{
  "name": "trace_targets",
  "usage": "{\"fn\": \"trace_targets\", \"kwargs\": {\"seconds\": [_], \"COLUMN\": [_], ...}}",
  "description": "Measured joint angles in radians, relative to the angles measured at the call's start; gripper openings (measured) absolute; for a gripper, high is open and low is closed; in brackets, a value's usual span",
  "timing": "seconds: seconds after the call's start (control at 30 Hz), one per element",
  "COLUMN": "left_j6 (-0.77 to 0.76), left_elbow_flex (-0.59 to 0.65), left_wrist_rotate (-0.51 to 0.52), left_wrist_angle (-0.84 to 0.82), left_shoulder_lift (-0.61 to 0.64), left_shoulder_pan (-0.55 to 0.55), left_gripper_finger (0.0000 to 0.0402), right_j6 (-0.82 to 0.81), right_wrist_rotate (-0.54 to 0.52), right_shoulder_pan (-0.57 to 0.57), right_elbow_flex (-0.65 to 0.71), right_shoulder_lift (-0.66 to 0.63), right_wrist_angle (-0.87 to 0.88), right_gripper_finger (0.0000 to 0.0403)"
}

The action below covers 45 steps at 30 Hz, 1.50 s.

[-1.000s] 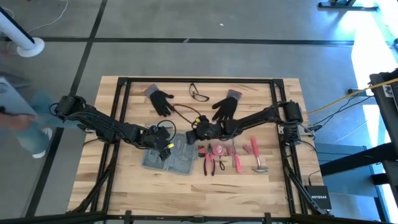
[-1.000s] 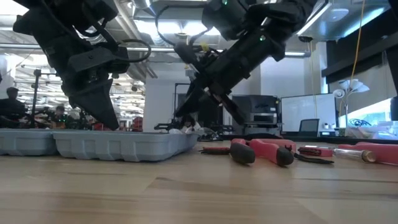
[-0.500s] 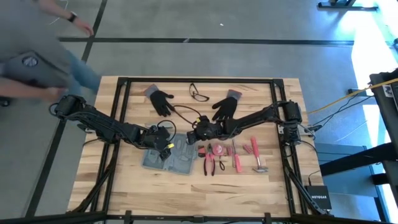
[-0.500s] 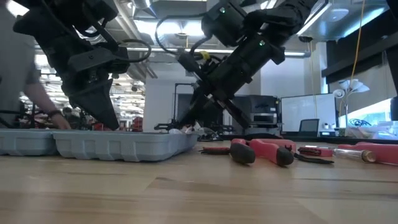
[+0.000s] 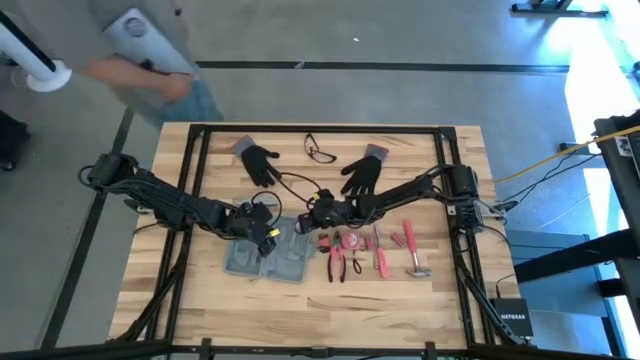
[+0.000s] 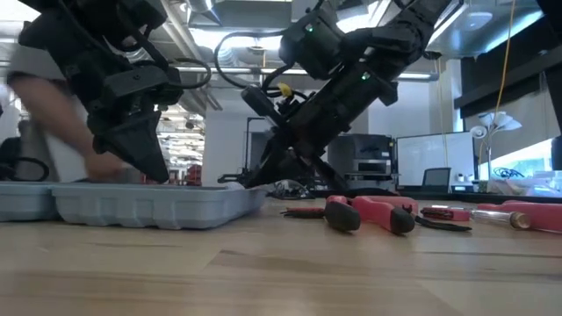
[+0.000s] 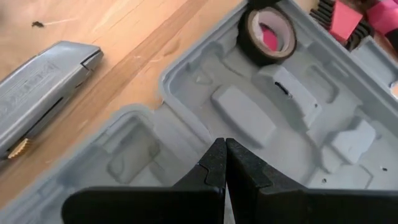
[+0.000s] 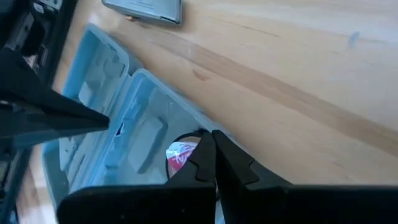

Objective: Prefit tool cases

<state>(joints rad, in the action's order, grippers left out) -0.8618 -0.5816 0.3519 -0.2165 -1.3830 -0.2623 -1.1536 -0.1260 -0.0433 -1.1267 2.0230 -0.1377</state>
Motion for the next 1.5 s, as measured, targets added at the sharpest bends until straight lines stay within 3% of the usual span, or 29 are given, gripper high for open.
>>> {"fn": "trace_targets", "kwargs": {"seconds": [0.43,0.63,1.07,1.5], "left_j6": [0.005,0.005,0.005,0.005], "left_elbow_flex": [0.0,0.0,-0.001,-0.001], "left_wrist_rotate": [0.031,0.032,0.031,0.045], "left_wrist_angle": [0.028,0.026,0.025,0.023], "left_shoulder_lift": [0.0,0.0,0.0,0.0], "left_shoulder_pan": [0.0,0.0,0.0,0.0], "left_gripper_finger": [0.0,0.0,0.0,0.0], "right_j6": [-0.025,-0.065,-0.073,0.092], "right_wrist_rotate": [-0.037,-0.048,-0.013,0.009], "right_shoulder_pan": [-0.026,-0.034,-0.033,0.039], "right_elbow_flex": [0.001,-0.004,-0.141,-0.135], "right_shoulder_lift": [-0.043,-0.003,0.13,0.02], "right_wrist_angle": [-0.025,-0.112,0.0,0.016], "right_gripper_finger": [0.0,0.0,0.0,0.0]}}
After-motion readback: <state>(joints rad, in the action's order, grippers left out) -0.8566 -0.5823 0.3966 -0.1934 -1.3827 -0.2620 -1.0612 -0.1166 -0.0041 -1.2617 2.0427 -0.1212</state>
